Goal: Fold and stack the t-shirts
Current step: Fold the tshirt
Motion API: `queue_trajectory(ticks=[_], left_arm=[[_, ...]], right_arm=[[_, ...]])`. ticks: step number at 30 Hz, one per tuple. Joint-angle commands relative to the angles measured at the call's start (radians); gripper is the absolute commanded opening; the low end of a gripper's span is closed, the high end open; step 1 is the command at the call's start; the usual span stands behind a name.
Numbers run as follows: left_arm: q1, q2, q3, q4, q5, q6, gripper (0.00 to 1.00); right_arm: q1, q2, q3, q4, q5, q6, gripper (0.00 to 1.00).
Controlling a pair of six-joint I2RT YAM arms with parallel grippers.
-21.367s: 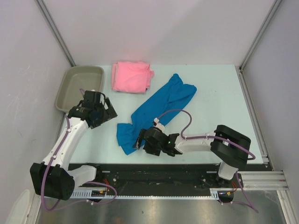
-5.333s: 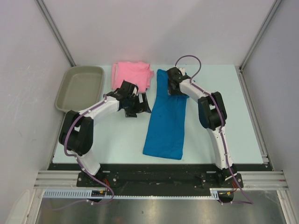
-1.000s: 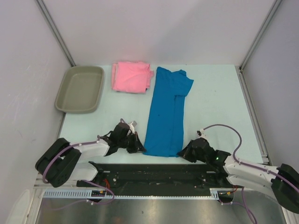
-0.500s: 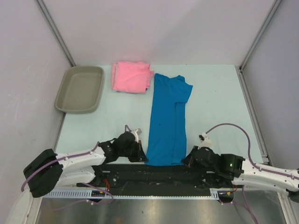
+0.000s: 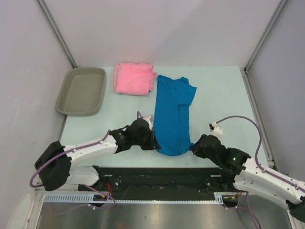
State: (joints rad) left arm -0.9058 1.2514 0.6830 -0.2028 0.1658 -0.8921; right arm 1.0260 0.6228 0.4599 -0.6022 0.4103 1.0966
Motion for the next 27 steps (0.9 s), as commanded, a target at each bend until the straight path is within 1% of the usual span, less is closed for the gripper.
queue_trajectory(ticks=[1,2,3,4,5,6,7,10,13,18,22,27], left_arm=[[0.045,0.043,0.043,-0.006,0.012,0.035,0.00],[0.073,0.052,0.044,0.002,0.018,0.044,0.00],[0.087,0.074,0.056,0.005,0.021,0.050,0.00],[0.100,0.089,0.067,0.005,0.024,0.056,0.00],[0.126,0.100,0.079,0.002,0.029,0.074,0.00],[0.139,0.112,0.108,-0.004,0.031,0.082,0.00],[0.152,0.135,0.122,-0.004,0.037,0.088,0.00],[0.197,0.177,0.185,-0.018,0.046,0.114,0.00],[0.231,0.219,0.249,-0.033,0.063,0.139,0.00],[0.265,0.281,0.348,-0.069,0.077,0.168,0.00],[0.291,0.321,0.386,-0.070,0.093,0.179,0.00],[0.312,0.373,0.435,-0.075,0.101,0.188,0.00]], right_arm=[[-0.179,0.002,0.031,0.079,-0.097,-0.161,0.00],[-0.216,0.026,0.031,0.116,-0.149,-0.206,0.00],[-0.297,0.041,0.031,0.137,-0.177,-0.225,0.00],[-0.332,0.058,0.031,0.162,-0.214,-0.245,0.00],[-0.372,0.107,0.033,0.212,-0.282,-0.273,0.00],[-0.426,0.129,0.033,0.237,-0.309,-0.283,0.00],[-0.447,0.158,0.033,0.261,-0.330,-0.293,0.00],[-0.487,0.235,0.033,0.352,-0.387,-0.307,0.00],[-0.494,0.308,0.036,0.444,-0.425,-0.303,0.00],[-0.501,0.383,0.048,0.508,-0.449,-0.297,0.00],[-0.526,0.437,0.083,0.538,-0.453,-0.306,0.00],[-0.593,0.506,0.126,0.570,-0.490,-0.331,0.00]])
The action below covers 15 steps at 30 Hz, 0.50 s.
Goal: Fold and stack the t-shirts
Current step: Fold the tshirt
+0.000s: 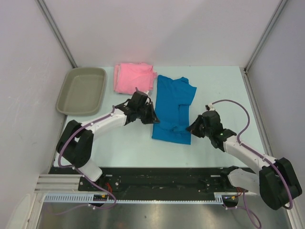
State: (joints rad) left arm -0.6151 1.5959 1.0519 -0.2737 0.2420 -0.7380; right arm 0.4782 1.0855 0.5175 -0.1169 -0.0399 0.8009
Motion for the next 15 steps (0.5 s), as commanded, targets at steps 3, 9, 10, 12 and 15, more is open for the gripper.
queue_trajectory(ticks=[3,9,10,12,15], left_arm=[[0.038,0.048,0.085,0.001,0.036,0.037,0.00],[0.074,0.105,0.137,0.008,0.065,0.035,0.00],[0.086,0.122,0.146,0.007,0.066,0.038,0.00],[0.098,0.142,0.181,-0.001,0.080,0.043,0.00],[0.117,0.188,0.246,-0.028,0.089,0.060,0.00]], right_arm=[[-0.068,0.099,0.107,0.097,-0.048,-0.052,0.00],[-0.102,0.201,0.176,0.144,-0.064,-0.075,0.00],[-0.108,0.218,0.180,0.151,-0.063,-0.080,0.00],[-0.119,0.256,0.202,0.155,-0.067,-0.097,0.00],[-0.141,0.289,0.226,0.174,-0.075,-0.104,0.00]])
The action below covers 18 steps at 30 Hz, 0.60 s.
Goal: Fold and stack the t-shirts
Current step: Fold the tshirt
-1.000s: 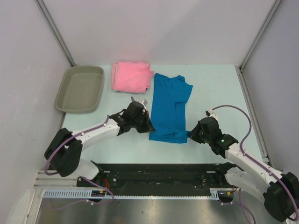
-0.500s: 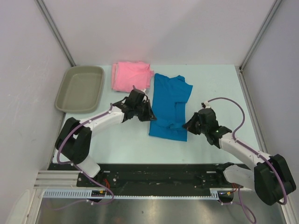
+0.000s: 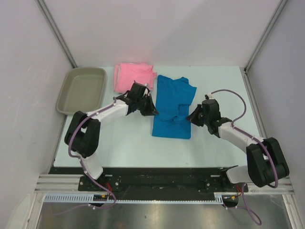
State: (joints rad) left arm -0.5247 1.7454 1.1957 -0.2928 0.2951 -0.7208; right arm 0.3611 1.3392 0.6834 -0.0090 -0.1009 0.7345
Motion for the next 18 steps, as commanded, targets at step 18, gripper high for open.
queue_trajectory(ticks=[18], left_arm=[[0.089,0.340,0.355,-0.017,0.098,0.032,0.33]], right_arm=[[-0.137,0.409,0.315,0.168,-0.083,0.022,0.00]])
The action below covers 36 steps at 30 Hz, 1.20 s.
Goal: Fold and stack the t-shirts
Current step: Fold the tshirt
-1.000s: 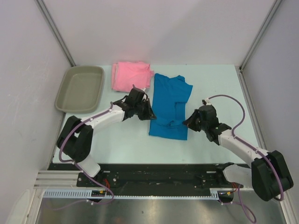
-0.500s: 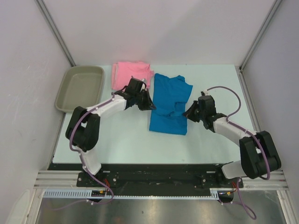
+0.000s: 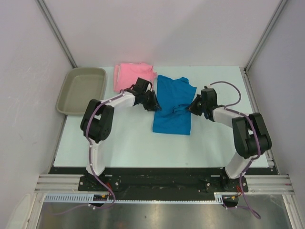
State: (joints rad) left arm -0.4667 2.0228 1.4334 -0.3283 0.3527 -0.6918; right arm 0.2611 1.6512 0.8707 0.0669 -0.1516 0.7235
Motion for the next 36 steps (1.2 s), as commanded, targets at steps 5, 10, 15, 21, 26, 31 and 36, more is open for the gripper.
queue_trajectory(ticks=[5,10,15,21,26,31,36], left_arm=[[0.141,0.160,0.278,0.059,0.127,-0.080,1.00],[0.206,0.094,0.274,0.074,0.147,-0.092,1.00],[0.175,-0.125,0.023,0.071,0.101,-0.041,1.00],[0.087,-0.352,-0.396,0.159,0.051,-0.052,1.00],[0.030,-0.417,-0.629,0.293,0.058,-0.080,1.00],[-0.012,-0.392,-0.718,0.389,0.055,-0.106,1.00],[-0.026,-0.354,-0.723,0.419,0.052,-0.123,1.00]], right_arm=[[-0.095,0.266,0.299,0.184,-0.054,0.143,0.91],[-0.091,0.234,0.321,0.151,0.001,0.107,1.00],[0.004,0.098,0.306,-0.044,0.148,-0.031,1.00],[0.147,-0.060,0.200,-0.246,0.331,-0.148,0.99],[0.133,-0.163,-0.036,-0.210,0.287,-0.142,1.00],[0.118,-0.301,-0.202,-0.180,0.264,-0.137,0.99],[0.112,-0.389,-0.285,-0.200,0.261,-0.141,1.00]])
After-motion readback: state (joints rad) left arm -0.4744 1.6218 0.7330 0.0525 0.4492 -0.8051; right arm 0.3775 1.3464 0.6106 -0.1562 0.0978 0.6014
